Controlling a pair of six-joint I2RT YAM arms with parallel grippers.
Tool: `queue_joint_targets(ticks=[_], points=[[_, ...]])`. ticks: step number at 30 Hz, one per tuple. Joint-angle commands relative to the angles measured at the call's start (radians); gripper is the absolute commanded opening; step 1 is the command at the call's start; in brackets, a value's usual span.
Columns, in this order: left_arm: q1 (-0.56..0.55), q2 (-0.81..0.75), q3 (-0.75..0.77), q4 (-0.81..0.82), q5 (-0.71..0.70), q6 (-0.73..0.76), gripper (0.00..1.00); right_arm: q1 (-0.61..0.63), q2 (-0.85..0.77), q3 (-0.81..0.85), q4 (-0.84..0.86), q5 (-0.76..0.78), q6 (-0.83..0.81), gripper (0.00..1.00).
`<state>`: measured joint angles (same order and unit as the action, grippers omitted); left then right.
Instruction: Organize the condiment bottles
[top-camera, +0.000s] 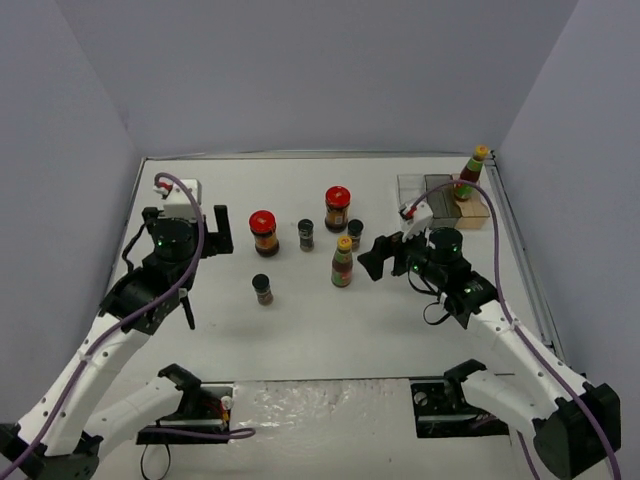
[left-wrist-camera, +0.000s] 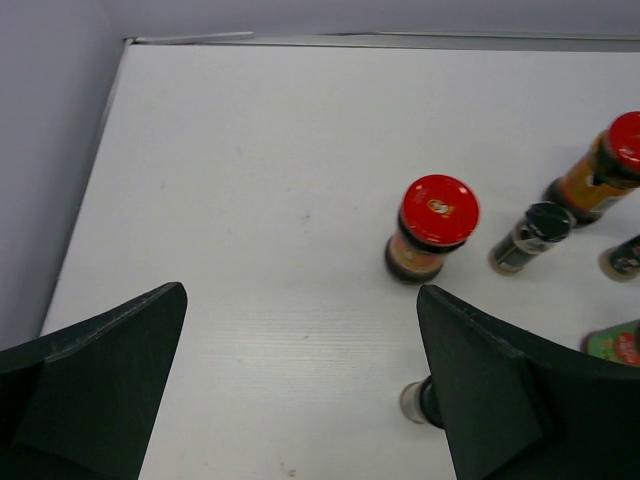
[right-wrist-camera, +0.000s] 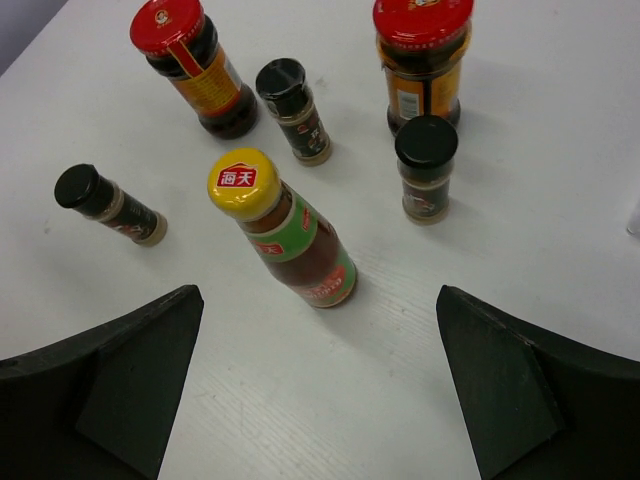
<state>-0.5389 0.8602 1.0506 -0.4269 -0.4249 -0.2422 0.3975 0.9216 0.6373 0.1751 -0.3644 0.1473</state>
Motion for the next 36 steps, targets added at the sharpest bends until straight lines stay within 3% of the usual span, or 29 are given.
queue_joint_targets(ticks=[1,10,18,30,33,36], points=[[0.087,-0.104,-0.024,-0.048,-0.085,0.041,0.97,0.114,0.097,0.006,0.233,0.086,-0.088,1.00],[0.126,-0.213,-0.184,-0.005,-0.191,0.064,0.97,0.210,0.335,0.037,0.425,0.112,-0.131,1.00],[0.139,-0.185,-0.193,-0.010,-0.202,0.060,0.97,0.242,0.464,0.035,0.526,0.171,-0.138,0.94],[0.148,-0.181,-0.195,-0.009,-0.177,0.058,0.97,0.242,0.453,0.001,0.588,0.227,-0.136,0.57],[0.149,-0.182,-0.195,-0.008,-0.175,0.058,0.97,0.242,0.450,-0.002,0.579,0.236,-0.138,0.43],[0.152,-0.183,-0.196,-0.007,-0.171,0.057,0.97,0.242,0.414,-0.012,0.555,0.251,-0.136,0.16]])
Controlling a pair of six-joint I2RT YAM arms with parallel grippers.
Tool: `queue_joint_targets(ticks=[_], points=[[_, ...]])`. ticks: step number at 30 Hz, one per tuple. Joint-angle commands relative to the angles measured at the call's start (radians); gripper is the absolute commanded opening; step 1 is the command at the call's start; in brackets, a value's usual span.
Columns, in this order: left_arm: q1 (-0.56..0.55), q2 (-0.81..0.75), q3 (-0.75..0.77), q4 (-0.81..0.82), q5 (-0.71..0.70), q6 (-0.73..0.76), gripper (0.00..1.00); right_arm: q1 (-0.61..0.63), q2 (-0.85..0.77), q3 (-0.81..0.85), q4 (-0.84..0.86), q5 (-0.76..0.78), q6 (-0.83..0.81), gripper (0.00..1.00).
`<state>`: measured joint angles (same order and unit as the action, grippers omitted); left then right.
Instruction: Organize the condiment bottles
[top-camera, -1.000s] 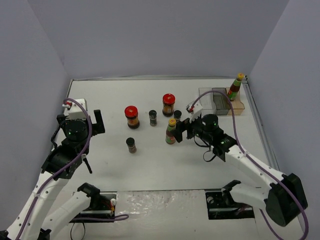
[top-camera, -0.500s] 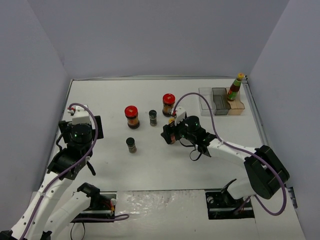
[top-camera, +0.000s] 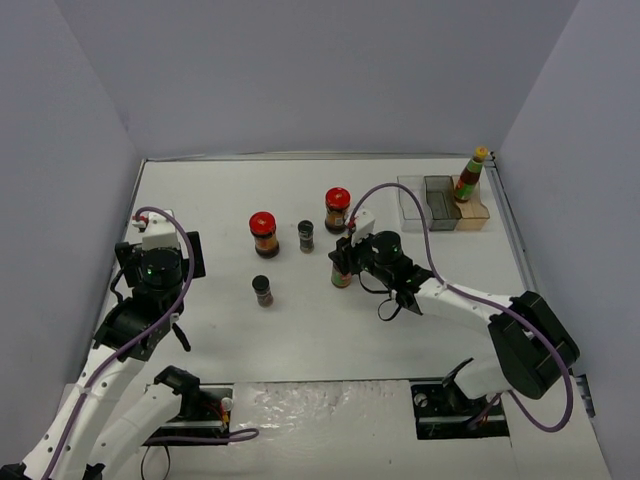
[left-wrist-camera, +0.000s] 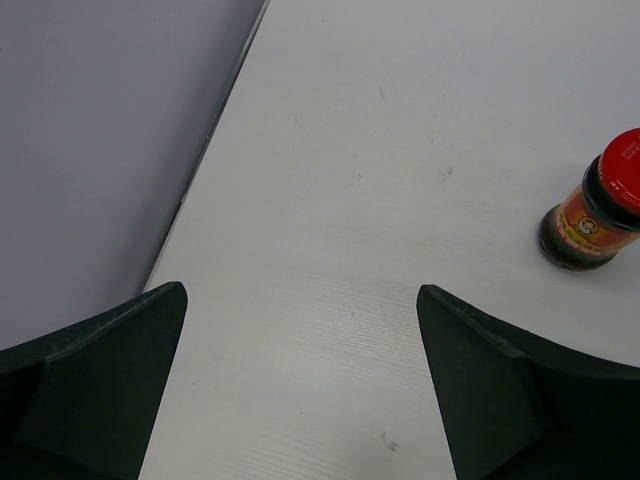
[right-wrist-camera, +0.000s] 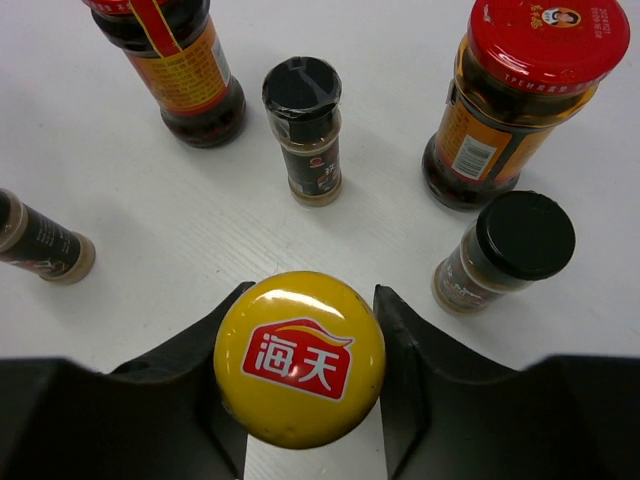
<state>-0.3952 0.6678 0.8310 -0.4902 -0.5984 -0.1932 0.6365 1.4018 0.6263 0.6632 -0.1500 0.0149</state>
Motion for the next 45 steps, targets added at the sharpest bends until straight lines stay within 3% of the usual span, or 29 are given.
queue_joint_targets(ticks=[1,3,11,15,22,27,45], points=[[0.007,0.009,0.023,0.055,0.003,0.008,0.97,0.003,-0.090,-0.003,0.050,0.043,-0.002,0.08],[0.010,0.007,0.023,0.056,0.005,0.008,0.97,0.003,-0.145,0.003,-0.007,0.072,0.009,0.00],[0.017,0.009,0.030,0.055,0.028,0.003,0.97,-0.030,-0.392,0.110,-0.310,0.368,0.007,0.00],[0.022,0.006,0.031,0.055,0.035,0.001,0.97,-0.221,-0.404,0.194,-0.370,0.368,0.016,0.00],[0.024,-0.005,0.027,0.052,0.035,-0.002,0.97,-0.523,-0.269,0.310,-0.302,0.284,0.077,0.00],[0.025,-0.012,0.025,0.052,0.042,-0.006,0.97,-0.670,-0.124,0.397,-0.227,0.257,0.094,0.00],[0.026,0.002,0.023,0.054,0.063,-0.005,0.97,-0.852,0.264,0.764,-0.141,0.205,0.061,0.00]])
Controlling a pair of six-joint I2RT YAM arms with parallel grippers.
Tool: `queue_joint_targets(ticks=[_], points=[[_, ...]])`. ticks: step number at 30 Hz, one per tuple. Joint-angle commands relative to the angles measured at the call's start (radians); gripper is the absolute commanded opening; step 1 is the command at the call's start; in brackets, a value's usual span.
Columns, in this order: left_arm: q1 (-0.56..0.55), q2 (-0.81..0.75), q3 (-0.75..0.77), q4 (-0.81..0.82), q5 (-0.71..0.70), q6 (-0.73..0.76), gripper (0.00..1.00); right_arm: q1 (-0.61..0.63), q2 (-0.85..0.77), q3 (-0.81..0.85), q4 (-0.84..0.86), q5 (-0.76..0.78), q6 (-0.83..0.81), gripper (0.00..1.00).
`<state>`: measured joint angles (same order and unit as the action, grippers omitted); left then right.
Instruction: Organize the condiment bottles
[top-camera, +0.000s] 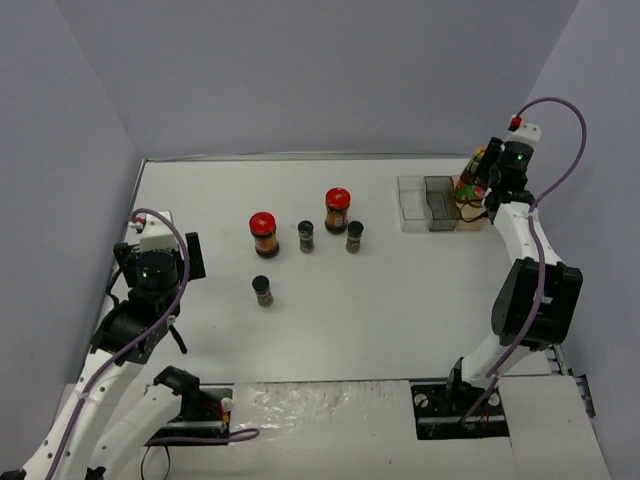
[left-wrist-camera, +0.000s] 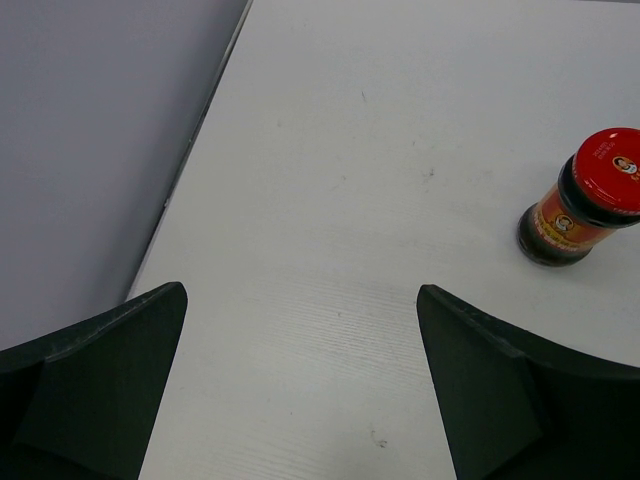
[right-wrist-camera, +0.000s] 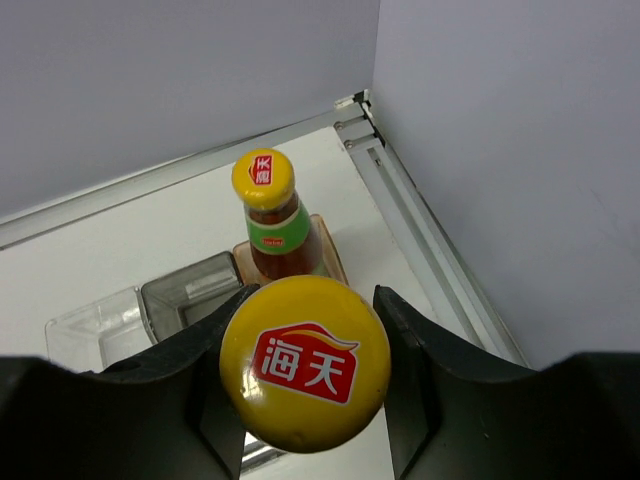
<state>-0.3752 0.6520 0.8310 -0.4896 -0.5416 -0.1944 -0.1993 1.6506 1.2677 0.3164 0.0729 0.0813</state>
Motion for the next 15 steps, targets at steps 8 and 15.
queue_joint_targets(ticks=[8,15], points=[[0.005,0.031,0.023,0.055,0.010,-0.003,0.97,-0.024,0.137,0.157,0.235,-0.028,-0.028,0.00],[0.005,0.033,0.023,0.055,0.007,0.000,0.97,-0.029,0.219,0.145,0.264,-0.091,0.001,0.00]])
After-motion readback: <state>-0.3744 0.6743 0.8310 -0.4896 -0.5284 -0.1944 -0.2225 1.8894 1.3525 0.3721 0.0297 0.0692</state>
